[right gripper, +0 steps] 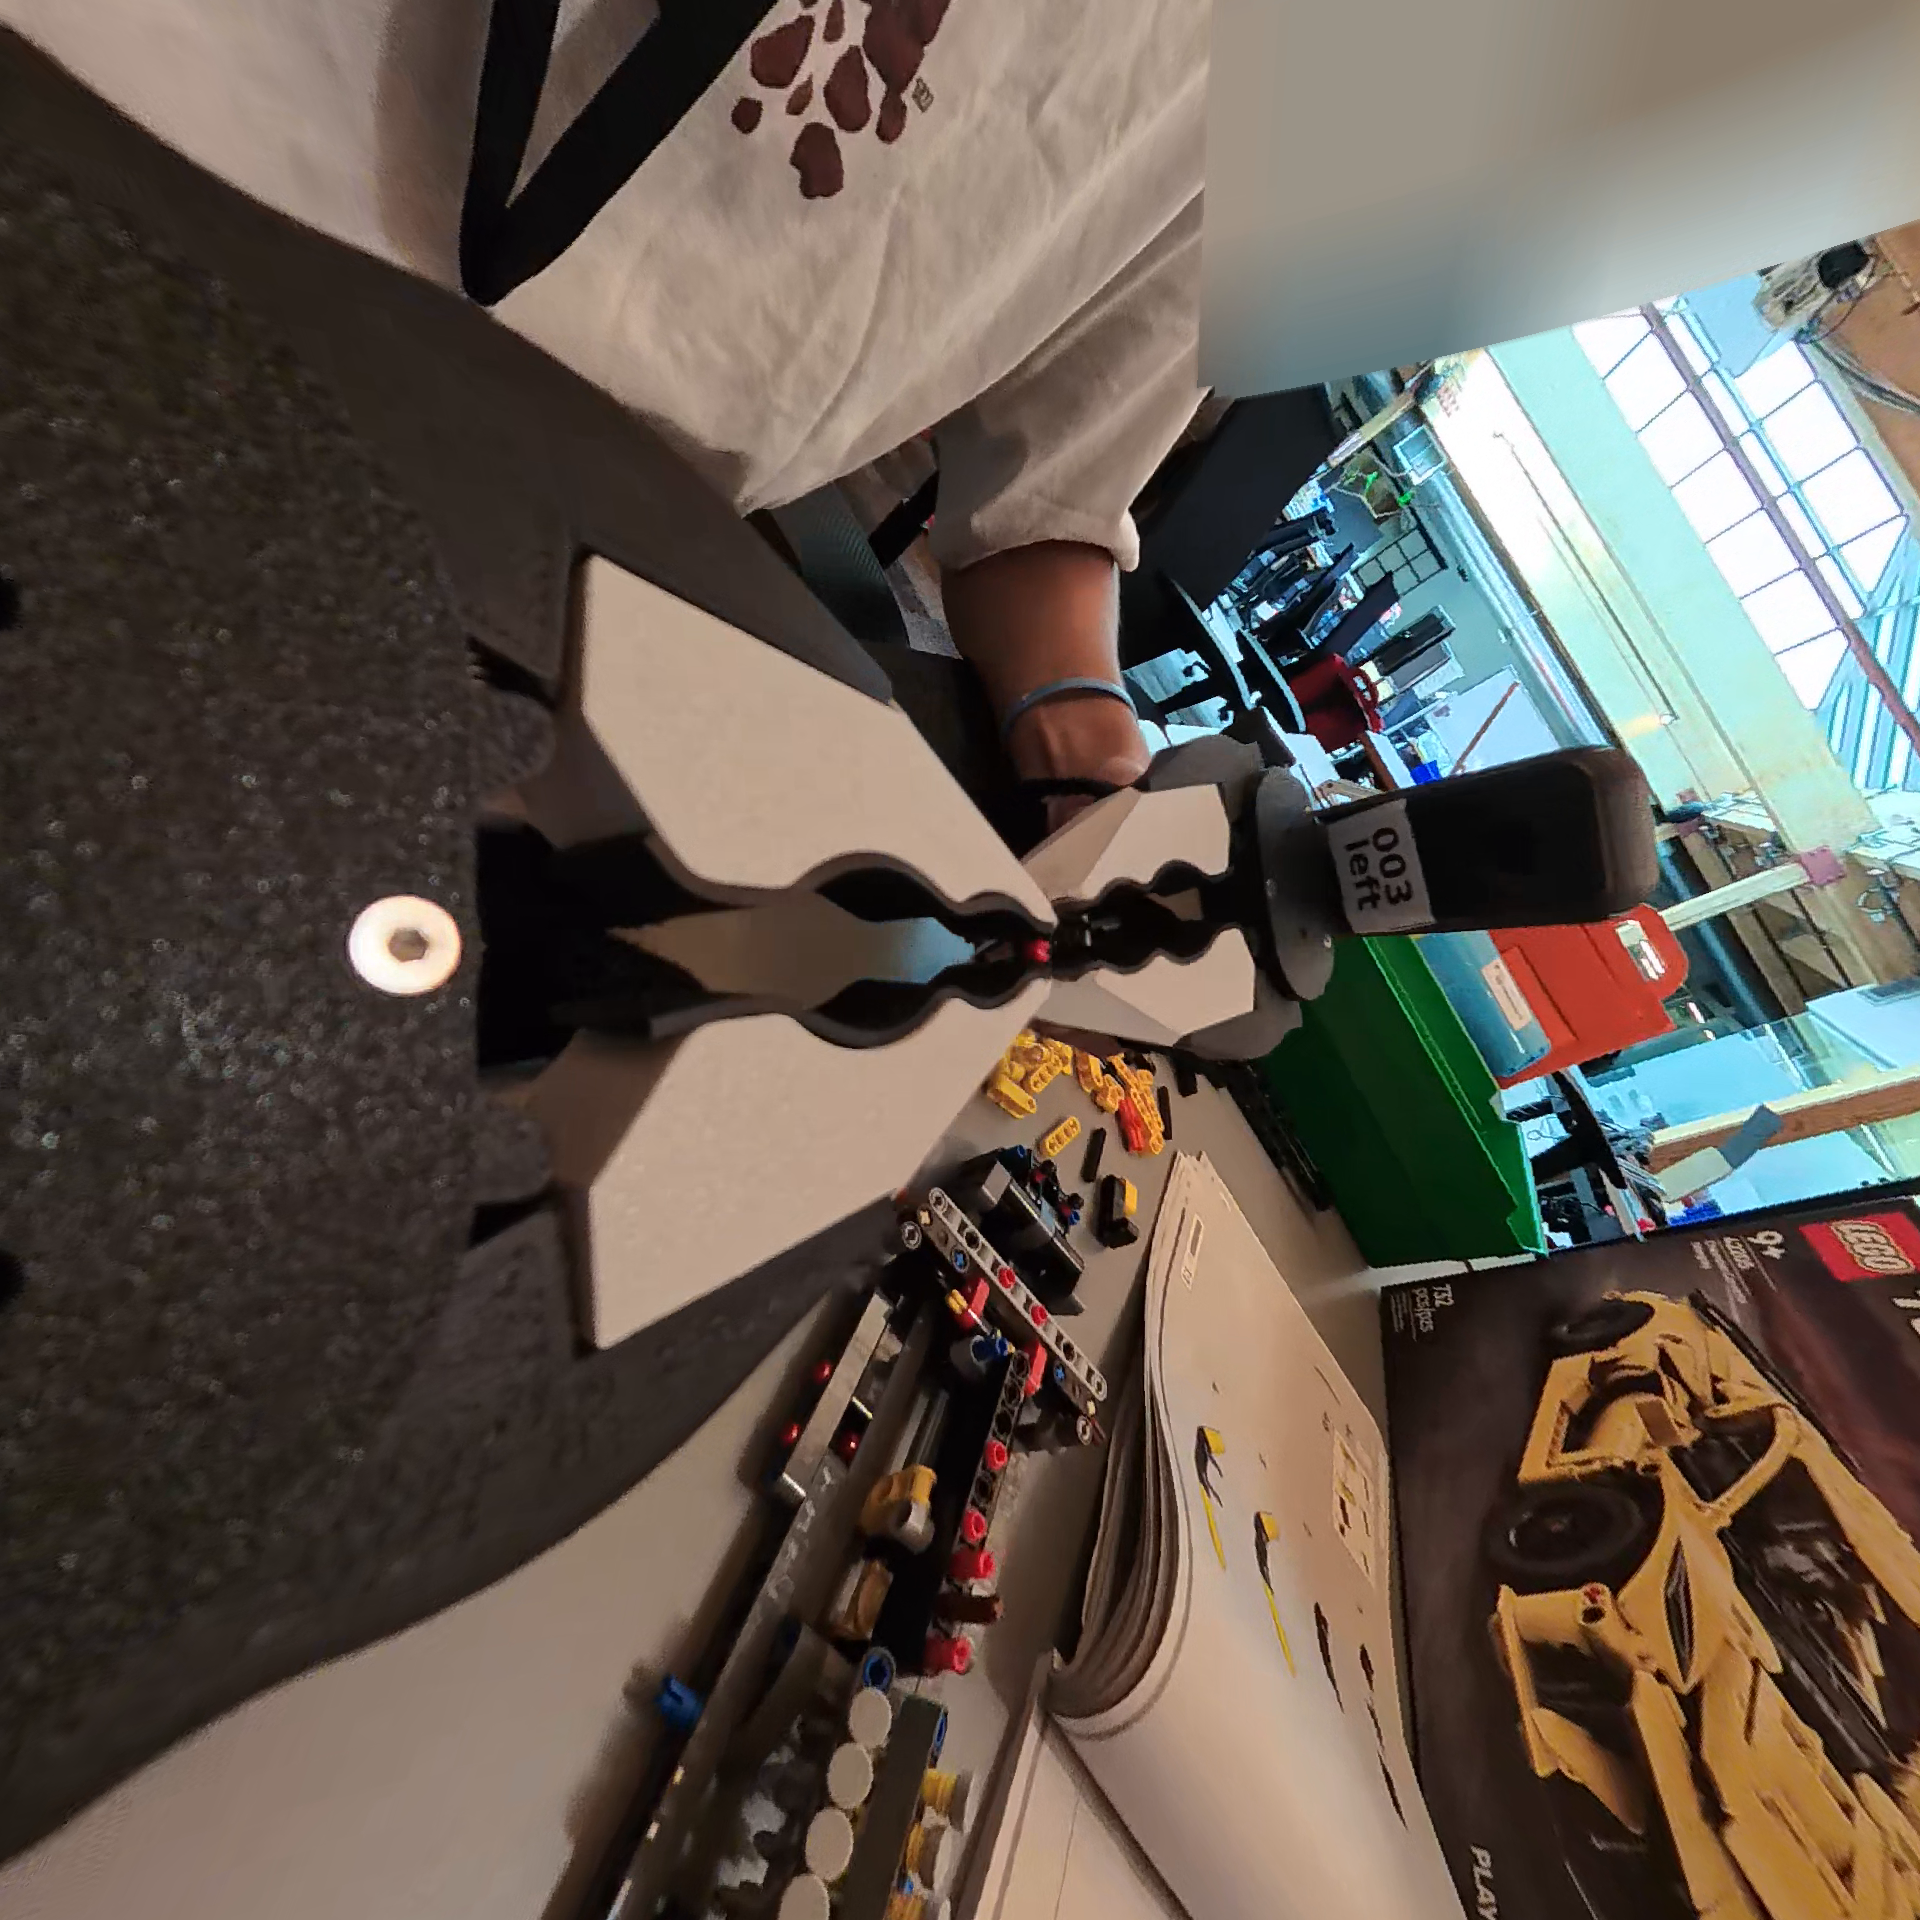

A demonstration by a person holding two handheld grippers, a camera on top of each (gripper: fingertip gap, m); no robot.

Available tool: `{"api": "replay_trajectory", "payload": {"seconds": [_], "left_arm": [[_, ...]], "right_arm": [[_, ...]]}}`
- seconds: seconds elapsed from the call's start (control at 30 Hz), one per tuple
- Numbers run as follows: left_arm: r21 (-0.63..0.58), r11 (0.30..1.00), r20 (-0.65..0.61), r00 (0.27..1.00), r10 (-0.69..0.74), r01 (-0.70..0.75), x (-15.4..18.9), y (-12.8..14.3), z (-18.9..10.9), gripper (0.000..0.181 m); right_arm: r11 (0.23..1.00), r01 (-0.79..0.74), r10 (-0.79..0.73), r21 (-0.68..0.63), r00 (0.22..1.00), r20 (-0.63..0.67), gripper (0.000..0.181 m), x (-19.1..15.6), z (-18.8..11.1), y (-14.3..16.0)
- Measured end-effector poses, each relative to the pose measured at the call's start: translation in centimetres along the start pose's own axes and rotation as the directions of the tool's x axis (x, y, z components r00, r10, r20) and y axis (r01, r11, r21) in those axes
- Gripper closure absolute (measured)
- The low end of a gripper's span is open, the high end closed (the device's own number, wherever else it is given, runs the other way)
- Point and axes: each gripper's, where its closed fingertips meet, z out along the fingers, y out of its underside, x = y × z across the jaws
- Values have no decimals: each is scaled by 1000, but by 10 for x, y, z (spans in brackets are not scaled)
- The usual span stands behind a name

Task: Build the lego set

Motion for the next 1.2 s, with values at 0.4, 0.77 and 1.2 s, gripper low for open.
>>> {"api": "replay_trajectory", "payload": {"seconds": [0.4, 0.77, 1.2], "left_arm": [[-83, 995, -80, 995, -64, 57, 6, 14, -1, 175], [-106, 947, -296, 900, -320, 302, 24, 13, -7, 175], [-133, 960, -254, 928, -274, 247, 23, 19, -4, 176]], "right_arm": [[989, 97, -94, -116, 995, 31, 179, -3, 2, 16], [972, 219, -210, -91, 973, 95, 178, -17, 7, 18], [979, 160, -145, -123, 982, 122, 178, -15, 6, 25]]}}
